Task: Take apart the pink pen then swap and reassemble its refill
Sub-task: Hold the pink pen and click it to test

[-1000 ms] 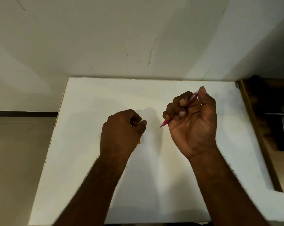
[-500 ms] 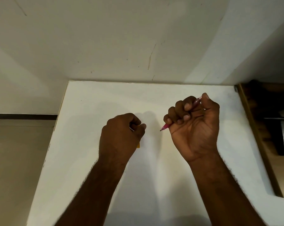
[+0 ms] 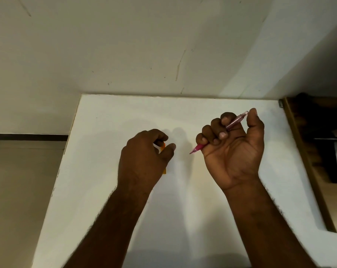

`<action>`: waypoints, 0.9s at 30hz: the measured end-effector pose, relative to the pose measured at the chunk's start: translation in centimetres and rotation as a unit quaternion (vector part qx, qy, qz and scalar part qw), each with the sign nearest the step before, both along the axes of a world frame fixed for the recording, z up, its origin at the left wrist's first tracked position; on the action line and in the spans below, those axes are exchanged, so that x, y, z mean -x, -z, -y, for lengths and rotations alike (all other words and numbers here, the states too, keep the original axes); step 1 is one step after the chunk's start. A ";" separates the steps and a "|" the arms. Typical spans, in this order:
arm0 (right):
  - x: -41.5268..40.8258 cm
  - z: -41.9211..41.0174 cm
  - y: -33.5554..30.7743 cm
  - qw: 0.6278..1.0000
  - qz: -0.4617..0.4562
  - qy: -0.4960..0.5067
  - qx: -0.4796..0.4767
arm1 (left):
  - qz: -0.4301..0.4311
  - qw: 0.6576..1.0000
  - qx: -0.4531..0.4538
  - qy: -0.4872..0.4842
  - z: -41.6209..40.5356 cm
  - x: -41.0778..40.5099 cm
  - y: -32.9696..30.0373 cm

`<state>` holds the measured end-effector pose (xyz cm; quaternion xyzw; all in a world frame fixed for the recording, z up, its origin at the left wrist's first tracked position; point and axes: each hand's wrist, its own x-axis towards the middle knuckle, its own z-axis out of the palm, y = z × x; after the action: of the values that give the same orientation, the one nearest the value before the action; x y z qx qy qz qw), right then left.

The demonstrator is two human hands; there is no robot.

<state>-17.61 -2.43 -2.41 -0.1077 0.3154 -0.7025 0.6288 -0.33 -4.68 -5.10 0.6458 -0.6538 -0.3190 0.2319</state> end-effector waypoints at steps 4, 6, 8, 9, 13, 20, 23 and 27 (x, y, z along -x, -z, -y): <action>0.1 0.0 -0.1 1.000 -0.011 0.004 0.006 | -0.048 0.999 0.006 -0.003 0.2 0.2 -0.4; 0.1 0.0 -0.1 1.000 -0.011 0.008 0.004 | -0.089 0.996 -0.003 -0.009 0.3 0.3 -0.7; 0.0 0.0 -0.1 1.000 -0.008 0.008 0.002 | -0.120 0.993 -0.011 -0.015 0.4 0.4 -0.9; 0.0 0.0 -0.1 1.000 -0.007 0.008 0.003 | -0.135 0.991 -0.014 -0.019 0.4 0.5 -1.0; -0.1 0.0 -0.2 1.000 -0.016 0.008 0.004 | -0.216 0.974 -0.035 -0.051 0.6 0.5 -1.5; -0.2 -0.1 -0.2 1.000 -0.013 0.011 0.003 | -0.312 0.944 -0.062 -0.087 0.9 0.1 -2.0; -0.2 -0.1 -0.2 1.000 -0.012 0.009 0.004 | -0.321 0.941 -0.059 -0.085 0.9 0.1 -2.1; -0.1 -0.1 -0.2 1.000 -0.003 0.004 0.002 | -0.315 0.945 -0.051 -0.075 0.9 0.1 -2.0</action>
<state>-17.52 -2.37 -2.16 -0.1097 0.3167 -0.7054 0.6245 -0.43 -5.57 -3.08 0.5708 -0.4799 -0.5204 0.4161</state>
